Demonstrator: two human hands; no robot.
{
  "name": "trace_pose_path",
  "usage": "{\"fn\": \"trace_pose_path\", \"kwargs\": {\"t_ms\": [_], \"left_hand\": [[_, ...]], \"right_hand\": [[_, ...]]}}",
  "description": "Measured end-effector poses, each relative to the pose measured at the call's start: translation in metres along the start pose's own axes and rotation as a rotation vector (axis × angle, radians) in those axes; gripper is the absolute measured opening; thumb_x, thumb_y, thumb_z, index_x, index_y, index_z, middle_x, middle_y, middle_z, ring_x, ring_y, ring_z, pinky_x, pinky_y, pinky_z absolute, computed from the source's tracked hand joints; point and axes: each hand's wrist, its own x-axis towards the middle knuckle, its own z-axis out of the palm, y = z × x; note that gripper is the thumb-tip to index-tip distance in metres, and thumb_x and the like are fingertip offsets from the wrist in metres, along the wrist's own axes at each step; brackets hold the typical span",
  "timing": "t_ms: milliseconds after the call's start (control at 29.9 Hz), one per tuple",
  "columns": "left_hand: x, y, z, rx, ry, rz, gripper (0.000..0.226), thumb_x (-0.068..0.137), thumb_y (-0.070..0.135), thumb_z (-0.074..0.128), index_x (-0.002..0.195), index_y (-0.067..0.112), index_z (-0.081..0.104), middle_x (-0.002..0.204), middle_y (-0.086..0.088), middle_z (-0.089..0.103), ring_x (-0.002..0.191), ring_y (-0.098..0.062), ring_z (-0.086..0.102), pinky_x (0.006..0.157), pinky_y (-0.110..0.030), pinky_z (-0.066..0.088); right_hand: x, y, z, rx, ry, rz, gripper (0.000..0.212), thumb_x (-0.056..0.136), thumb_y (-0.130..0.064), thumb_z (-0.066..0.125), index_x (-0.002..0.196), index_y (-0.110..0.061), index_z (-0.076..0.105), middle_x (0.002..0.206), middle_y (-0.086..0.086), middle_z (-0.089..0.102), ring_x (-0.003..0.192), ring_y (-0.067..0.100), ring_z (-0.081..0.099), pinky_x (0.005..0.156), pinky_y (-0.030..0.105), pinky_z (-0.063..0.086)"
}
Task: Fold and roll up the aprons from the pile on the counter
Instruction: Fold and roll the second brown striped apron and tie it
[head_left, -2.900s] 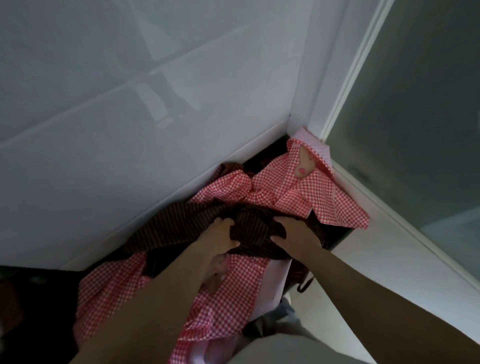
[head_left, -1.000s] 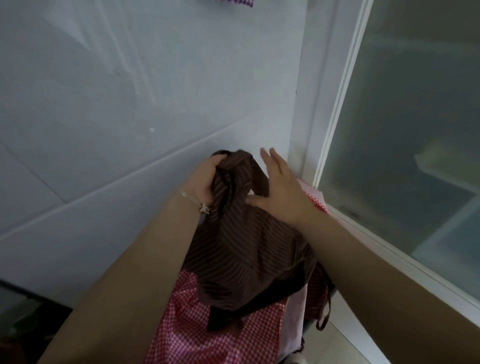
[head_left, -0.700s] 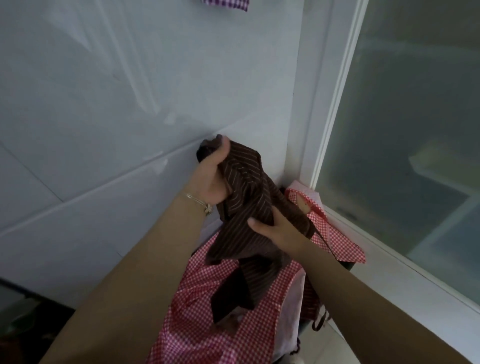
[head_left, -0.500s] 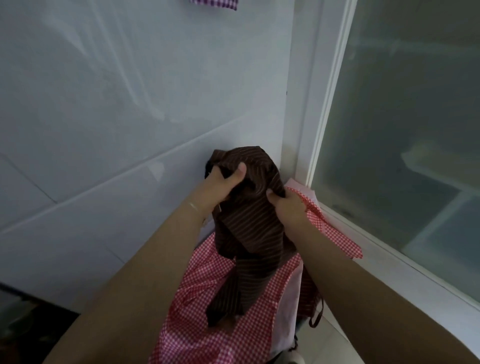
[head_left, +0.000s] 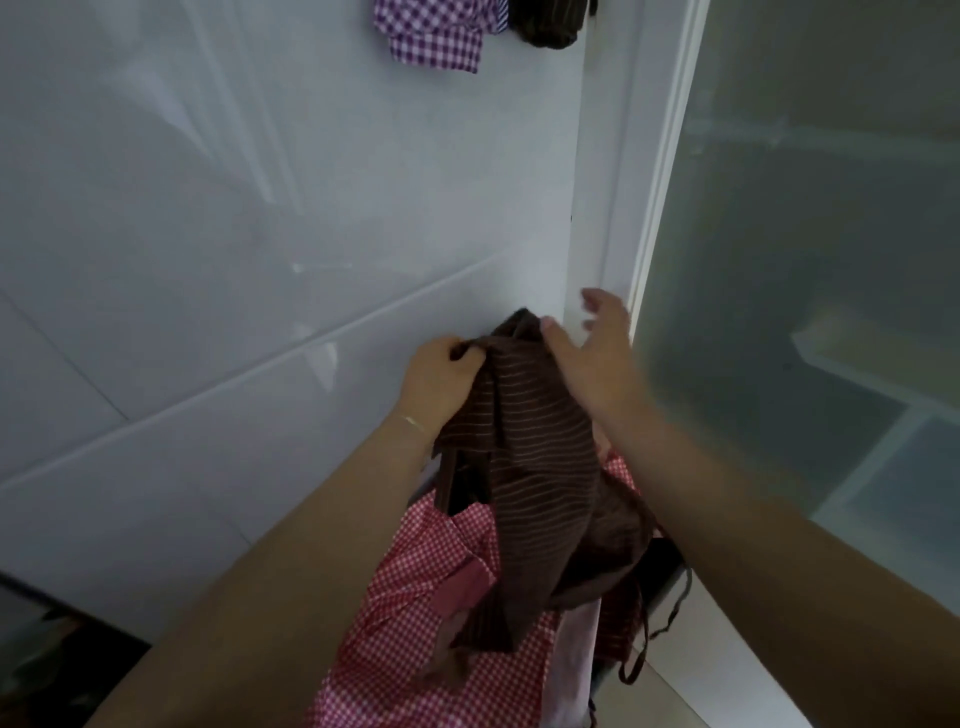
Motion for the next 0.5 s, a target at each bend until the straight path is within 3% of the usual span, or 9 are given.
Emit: {"fn": "trace_pose_path", "kwargs": {"t_ms": [67, 134, 234, 335, 368, 435, 502], "left_hand": [[0.007, 0.011, -0.001, 0.146, -0.031, 0.073, 0.034, 0.090, 0.021, 0.059, 0.059, 0.009, 0.052, 0.062, -0.002, 0.052, 0.059, -0.013, 0.047, 0.057, -0.030, 0.032], [0.013, 0.021, -0.002, 0.229, -0.066, 0.154, 0.034, 0.088, 0.021, 0.063, 0.057, 0.016, 0.050, 0.062, 0.001, 0.051, 0.063, -0.016, 0.048, 0.060, -0.031, 0.035], [0.022, 0.033, -0.009, 0.338, -0.118, 0.258, 0.013, 0.086, 0.022, 0.065, 0.079, 0.011, 0.063, 0.083, -0.002, 0.062, 0.079, -0.017, 0.055, 0.071, -0.030, 0.043], [0.032, 0.034, -0.026, 0.453, -0.174, 0.300, 0.020, 0.082, 0.032, 0.071, 0.077, 0.018, 0.057, 0.084, 0.004, 0.059, 0.083, -0.014, 0.054, 0.072, -0.028, 0.044], [0.034, 0.033, -0.033, 0.495, -0.205, 0.309, 0.025, 0.079, 0.038, 0.073, 0.075, 0.019, 0.056, 0.082, 0.006, 0.058, 0.082, -0.014, 0.054, 0.072, -0.028, 0.044], [0.036, 0.027, -0.045, 0.554, -0.242, 0.338, 0.034, 0.074, 0.053, 0.073, 0.080, 0.022, 0.059, 0.082, 0.009, 0.058, 0.081, -0.012, 0.055, 0.071, -0.029, 0.046], [0.031, 0.016, -0.054, 0.645, -0.217, 0.435, 0.047, 0.073, 0.058, 0.071, 0.103, 0.024, 0.059, 0.092, 0.011, 0.057, 0.080, -0.010, 0.055, 0.067, -0.028, 0.045]], "right_hand": [[-0.029, -0.004, 0.013, -0.038, -0.112, -0.182, 0.060, 0.084, -0.044, 0.064, 0.134, -0.019, 0.040, 0.126, 0.002, 0.049, 0.113, 0.016, 0.052, 0.098, 0.037, 0.045], [-0.047, 0.002, 0.026, -0.206, -0.221, -0.227, 0.062, 0.083, -0.037, 0.065, 0.134, -0.015, 0.039, 0.123, 0.006, 0.047, 0.112, 0.019, 0.049, 0.093, 0.037, 0.046], [-0.040, 0.013, 0.022, -0.455, -0.163, -0.081, 0.038, 0.087, -0.034, 0.059, 0.116, -0.011, 0.049, 0.112, 0.009, 0.051, 0.101, 0.028, 0.054, 0.080, 0.040, 0.050], [-0.018, 0.021, 0.001, -0.590, -0.278, 0.048, 0.023, 0.092, -0.027, 0.054, 0.103, -0.009, 0.063, 0.096, 0.005, 0.061, 0.093, 0.027, 0.061, 0.073, 0.028, 0.042], [-0.010, 0.023, -0.007, -0.475, -0.292, 0.096, 0.020, 0.093, -0.021, 0.056, 0.104, -0.008, 0.066, 0.095, 0.003, 0.061, 0.093, 0.024, 0.061, 0.073, 0.025, 0.039], [0.003, 0.022, -0.021, 0.006, -0.344, 0.288, 0.017, 0.092, -0.007, 0.059, 0.106, -0.007, 0.068, 0.098, 0.003, 0.065, 0.095, 0.022, 0.062, 0.076, 0.023, 0.044], [0.012, 0.018, -0.029, 0.400, -0.341, 0.419, 0.015, 0.092, -0.002, 0.056, 0.099, -0.009, 0.067, 0.102, 0.011, 0.069, 0.097, 0.026, 0.066, 0.079, 0.028, 0.052]]}}
